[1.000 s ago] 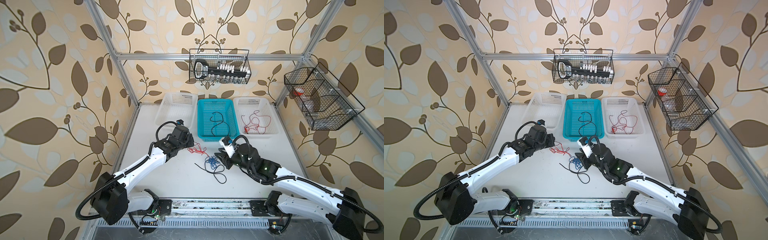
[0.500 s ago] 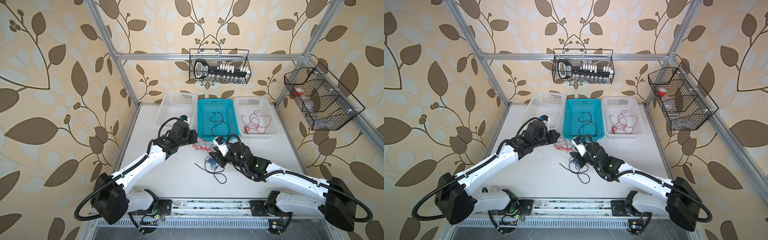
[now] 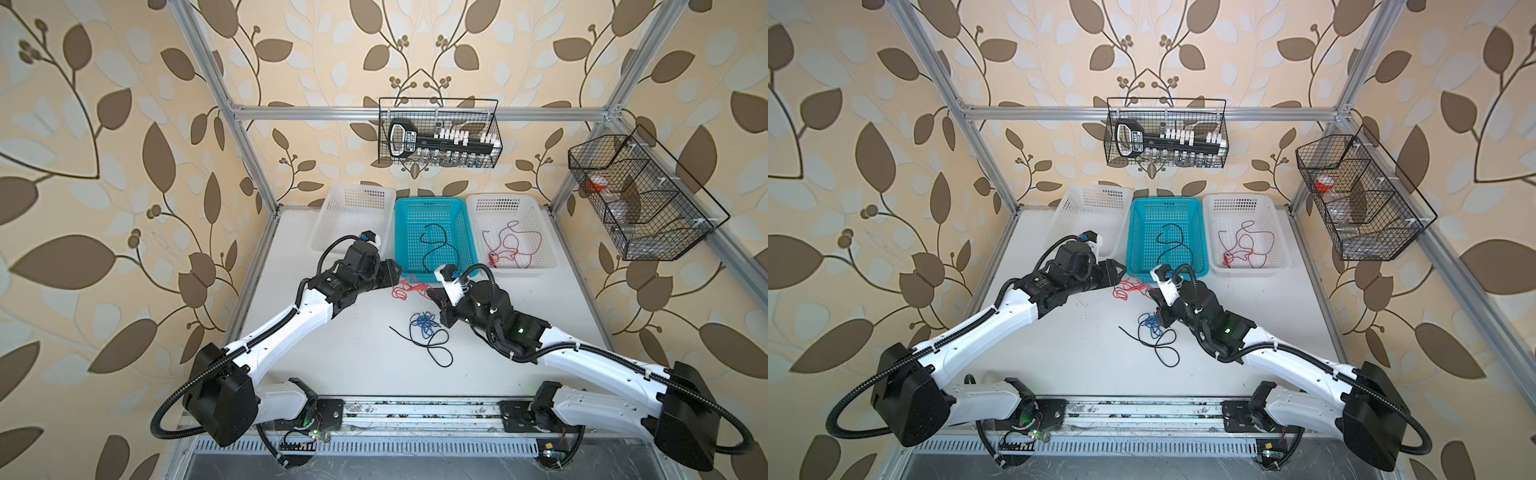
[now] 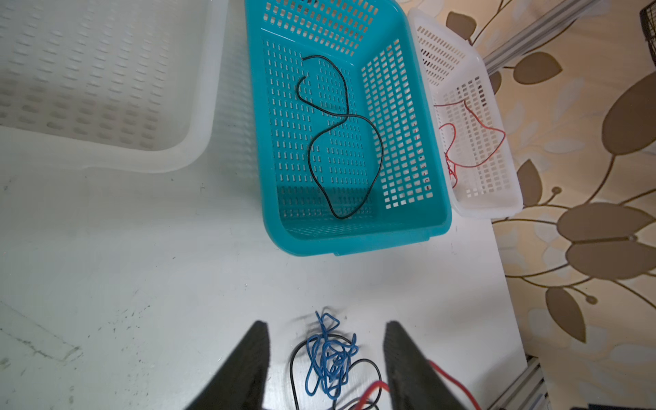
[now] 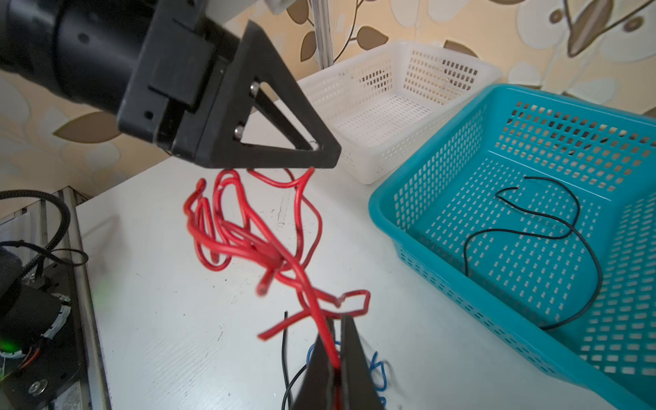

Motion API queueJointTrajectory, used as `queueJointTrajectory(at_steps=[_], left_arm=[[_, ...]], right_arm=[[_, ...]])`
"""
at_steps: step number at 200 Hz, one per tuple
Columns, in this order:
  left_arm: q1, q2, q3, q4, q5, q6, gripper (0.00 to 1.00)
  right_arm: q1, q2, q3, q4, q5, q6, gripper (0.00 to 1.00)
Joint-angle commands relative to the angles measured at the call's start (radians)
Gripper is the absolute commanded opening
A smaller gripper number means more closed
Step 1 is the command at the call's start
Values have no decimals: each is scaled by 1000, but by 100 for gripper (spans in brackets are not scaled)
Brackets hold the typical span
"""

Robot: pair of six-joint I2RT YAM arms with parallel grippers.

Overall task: Untangle and sort cables by color
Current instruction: Place the cable in the container.

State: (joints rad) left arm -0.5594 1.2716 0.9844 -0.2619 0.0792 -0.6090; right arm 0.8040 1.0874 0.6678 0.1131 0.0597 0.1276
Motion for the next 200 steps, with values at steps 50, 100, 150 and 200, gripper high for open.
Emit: queueJointTrajectory(at_steps=[50,100,150,200], left_arm=[[-1,-86,16,-62,-122,36,99],[-1,-78,6,-57,-101,35,99],[-2,-80,-41,-57,-62,40,99],[-2,-98,-92,-73,-69,41,99]], right_arm=[[-291,-171,-28,-91,16,45,0],[-511,-156,25,-139,27,93,0],[-689,-35,77,-137,122,175,0],[-797,173,125,-135,80,201,8]])
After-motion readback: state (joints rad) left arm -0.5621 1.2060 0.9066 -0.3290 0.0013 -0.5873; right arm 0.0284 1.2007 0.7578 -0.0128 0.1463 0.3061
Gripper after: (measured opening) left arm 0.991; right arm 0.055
